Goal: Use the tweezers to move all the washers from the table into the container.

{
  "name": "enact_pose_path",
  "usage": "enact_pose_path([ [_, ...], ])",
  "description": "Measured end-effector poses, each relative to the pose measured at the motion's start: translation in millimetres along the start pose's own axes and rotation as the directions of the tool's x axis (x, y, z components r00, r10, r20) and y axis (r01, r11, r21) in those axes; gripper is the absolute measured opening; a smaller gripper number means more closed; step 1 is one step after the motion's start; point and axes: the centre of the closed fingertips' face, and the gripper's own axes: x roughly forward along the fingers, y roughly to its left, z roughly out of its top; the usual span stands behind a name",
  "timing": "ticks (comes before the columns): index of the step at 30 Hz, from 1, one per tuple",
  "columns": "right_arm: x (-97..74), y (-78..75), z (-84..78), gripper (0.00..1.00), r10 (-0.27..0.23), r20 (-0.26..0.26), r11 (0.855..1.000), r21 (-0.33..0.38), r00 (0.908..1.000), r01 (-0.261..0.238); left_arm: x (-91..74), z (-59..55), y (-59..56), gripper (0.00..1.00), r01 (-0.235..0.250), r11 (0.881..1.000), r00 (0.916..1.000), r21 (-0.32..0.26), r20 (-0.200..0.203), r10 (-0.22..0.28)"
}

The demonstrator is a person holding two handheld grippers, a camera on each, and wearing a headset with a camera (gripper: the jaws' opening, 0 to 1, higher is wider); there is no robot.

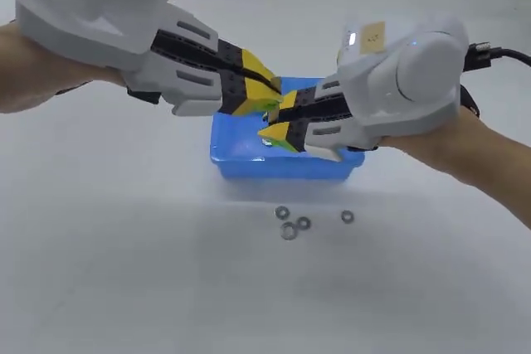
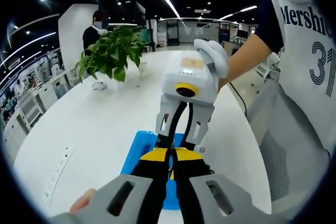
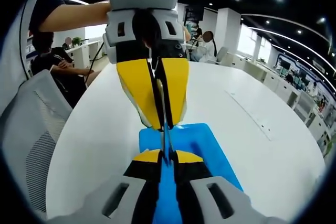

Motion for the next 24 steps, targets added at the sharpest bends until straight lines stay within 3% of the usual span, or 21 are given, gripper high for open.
enact_pose_path([
  [12,-19.5,19.5,14.1,0.09,0.001,0.019,1.0,-0.026,0.9998,-0.001,-7.5,20.3,-24.2,0.06,0.012,0.998,0.9999,0.057,0.003,-0.012],
  [24,-35.9,61.0,2.6,0.09,0.006,0.004,1.0,-0.03,1.0,-0.006,-2.4,18.4,-62.8,0.07,0.041,0.998,0.9991,0.047,0.007,-0.042],
])
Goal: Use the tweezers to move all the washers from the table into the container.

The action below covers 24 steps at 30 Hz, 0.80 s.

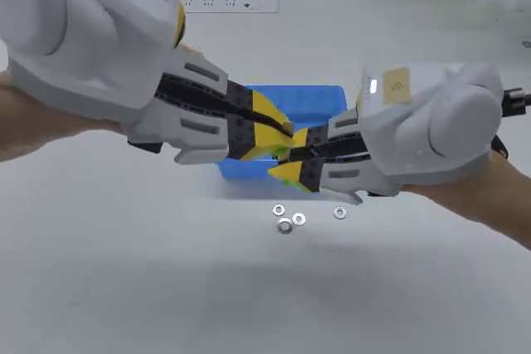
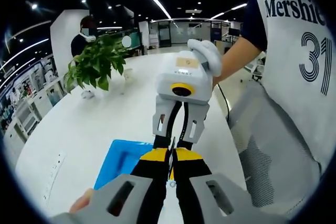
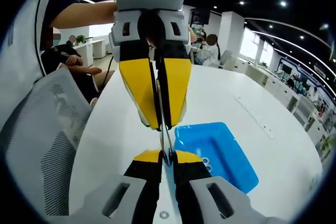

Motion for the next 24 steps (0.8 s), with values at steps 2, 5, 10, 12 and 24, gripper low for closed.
enact_pose_path([
  [2,-0.2,5.3,-3.0,0.09,0.005,-0.006,1.0,0.003,1.0,-0.005,1.1,-2.8,-1.1,0.07,0.001,1.0,1.0,-0.004,0.0,-0.001],
  [5,0.3,11.2,-6.2,0.09,0.014,-0.01,1.0,0.012,0.9999,-0.014,4.0,-0.7,-9.7,0.07,0.009,1.0,1.0,-0.017,-0.002,-0.009],
  [10,3.1,22.9,-11.5,0.09,0.028,-0.012,0.999,0.033,0.9995,-0.028,6.5,-3.2,-24.0,0.07,0.018,0.999,0.9998,-0.044,-0.003,-0.018],
  [12,5.4,27.5,-15.0,0.09,0.036,-0.02,0.999,0.037,0.9992,-0.035,8.4,-6.7,-30.0,0.07,0.02,0.998,0.9998,-0.06,-0.004,-0.02],
  [24,13.5,40.0,-34.6,0.1,0.032,-0.073,0.995,0.1,0.9968,-0.025,10.7,-32.6,-40.5,0.07,0.019,0.991,0.9998,-0.135,0.001,-0.019],
])
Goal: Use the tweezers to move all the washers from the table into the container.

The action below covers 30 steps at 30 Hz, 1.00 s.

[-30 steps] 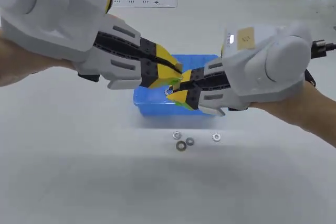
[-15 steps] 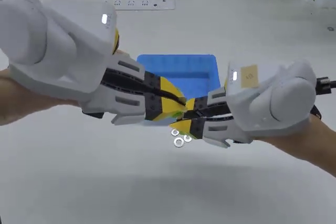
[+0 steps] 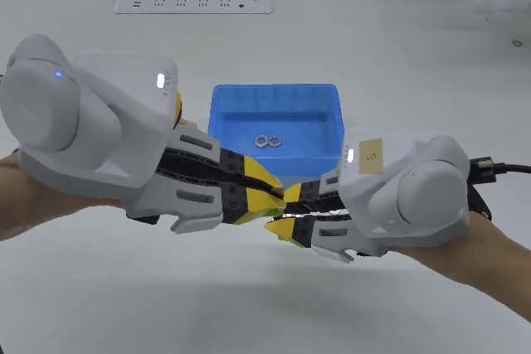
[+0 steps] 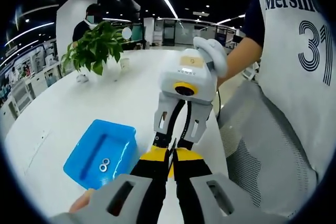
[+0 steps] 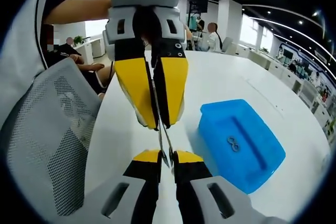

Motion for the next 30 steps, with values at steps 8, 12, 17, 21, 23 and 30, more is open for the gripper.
enact_pose_path([
  [8,1.9,-3.2,-6.7,0.11,-0.011,-0.016,1.0,0.007,0.9998,0.012,4.0,-5.3,0.9,0.07,-0.008,1.0,1.0,-0.011,-0.005,0.008],
  [12,4.7,-3.3,-9.4,0.11,-0.004,-0.02,1.0,0.023,0.9998,0.005,6.7,-8.1,1.5,0.07,-0.003,1.0,0.9999,-0.011,-0.015,0.003],
  [17,6.4,-6.4,-11.6,0.12,-0.005,-0.019,1.0,0.031,0.9998,0.005,8.4,-10.0,4.9,0.07,-0.005,1.0,0.9999,-0.021,-0.012,0.005],
  [21,8.1,-6.9,-13.9,0.12,0.002,-0.024,0.999,0.036,0.9997,-0.001,9.9,-12.3,7.6,0.07,-0.004,0.999,0.9999,-0.035,-0.014,0.004],
  [23,9.4,-6.4,-14.5,0.12,0.007,-0.026,0.999,0.039,0.9996,-0.006,10.5,-13.4,8.0,0.07,-0.005,0.999,0.9998,-0.038,-0.019,0.004],
  [30,10.7,-5.9,-15.7,0.12,0.013,-0.032,0.999,0.037,0.9994,-0.011,12.2,-15.1,8.3,0.07,0.0,0.999,0.9997,-0.042,-0.023,-0.001],
])
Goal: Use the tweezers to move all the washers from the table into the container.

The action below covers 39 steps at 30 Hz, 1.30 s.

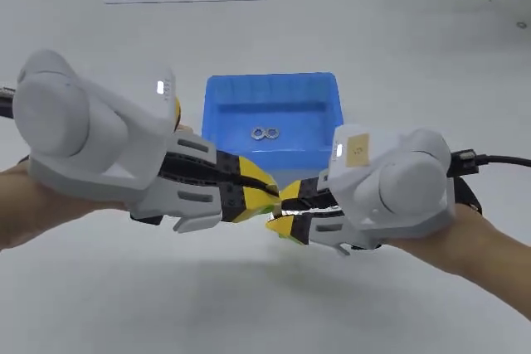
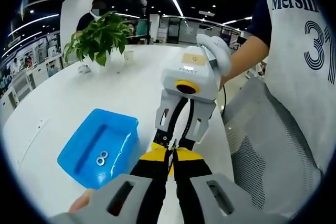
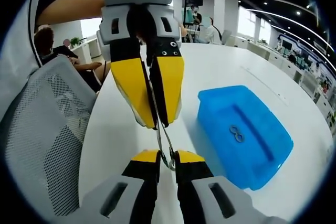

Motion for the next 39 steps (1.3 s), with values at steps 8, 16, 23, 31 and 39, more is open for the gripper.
enact_pose_path([
  [8,1.0,1.3,-1.9,0.12,0.001,-0.004,1.0,0.001,1.0,-0.001,1.4,-2.1,-0.1,0.07,0.006,1.0,1.0,0.0,-0.008,-0.006],
  [16,-0.5,-0.9,-1.4,0.14,-0.006,-0.009,1.0,-0.009,0.9999,0.006,1.9,-1.1,2.3,0.07,-0.006,1.0,0.9999,0.016,-0.01,0.006],
  [23,-0.5,-1.2,0.8,0.12,-0.008,0.0,1.0,-0.026,1.0,0.008,2.2,0.1,2.6,0.07,-0.01,1.0,0.9999,0.025,-0.013,0.01],
  [31,-0.1,-2.6,0.9,0.12,-0.009,0.0,1.0,-0.02,1.0,0.009,2.2,0.3,3.7,0.07,-0.014,1.0,0.9998,0.025,-0.014,0.014],
  [39,-0.1,-1.7,-0.9,0.13,-0.002,-0.007,1.0,-0.008,1.0,0.002,3.8,-0.8,2.8,0.07,-0.008,1.0,0.9998,0.021,-0.018,0.008],
])
